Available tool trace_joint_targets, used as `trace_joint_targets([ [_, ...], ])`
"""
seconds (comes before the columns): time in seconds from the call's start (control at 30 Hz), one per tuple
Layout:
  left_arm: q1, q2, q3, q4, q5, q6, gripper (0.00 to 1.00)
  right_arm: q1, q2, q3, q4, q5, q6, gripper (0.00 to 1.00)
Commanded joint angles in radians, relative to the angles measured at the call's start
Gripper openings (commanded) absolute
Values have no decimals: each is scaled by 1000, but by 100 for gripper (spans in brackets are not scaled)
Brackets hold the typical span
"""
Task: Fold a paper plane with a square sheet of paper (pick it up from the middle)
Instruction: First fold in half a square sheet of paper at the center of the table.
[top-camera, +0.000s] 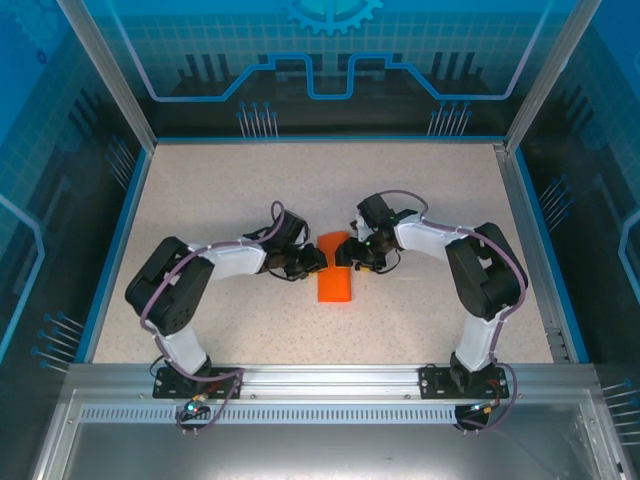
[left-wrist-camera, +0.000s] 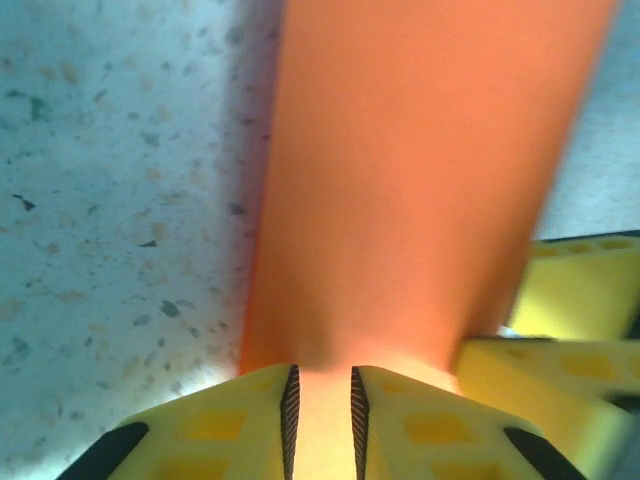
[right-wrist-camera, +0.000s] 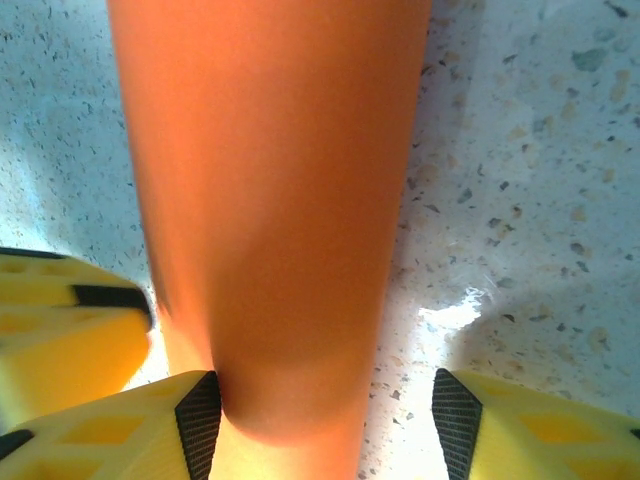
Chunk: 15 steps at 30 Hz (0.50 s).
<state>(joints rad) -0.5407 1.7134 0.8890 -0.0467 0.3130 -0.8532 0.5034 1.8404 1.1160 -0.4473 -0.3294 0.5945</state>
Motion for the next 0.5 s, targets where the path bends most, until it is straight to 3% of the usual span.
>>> trace_joint_targets([
  [0.0, -8, -123, -33, -8, -90, 7, 34, -6, 22, -10, 3, -7, 14, 65],
  [0.17, -8, -188, -54, -55, -173, 13, 37, -5, 32, -5, -9, 21, 31, 65],
  [0.47, -7, -182, -51, -70, -170, 14, 37, -5, 55, 16, -83, 91, 5, 66],
])
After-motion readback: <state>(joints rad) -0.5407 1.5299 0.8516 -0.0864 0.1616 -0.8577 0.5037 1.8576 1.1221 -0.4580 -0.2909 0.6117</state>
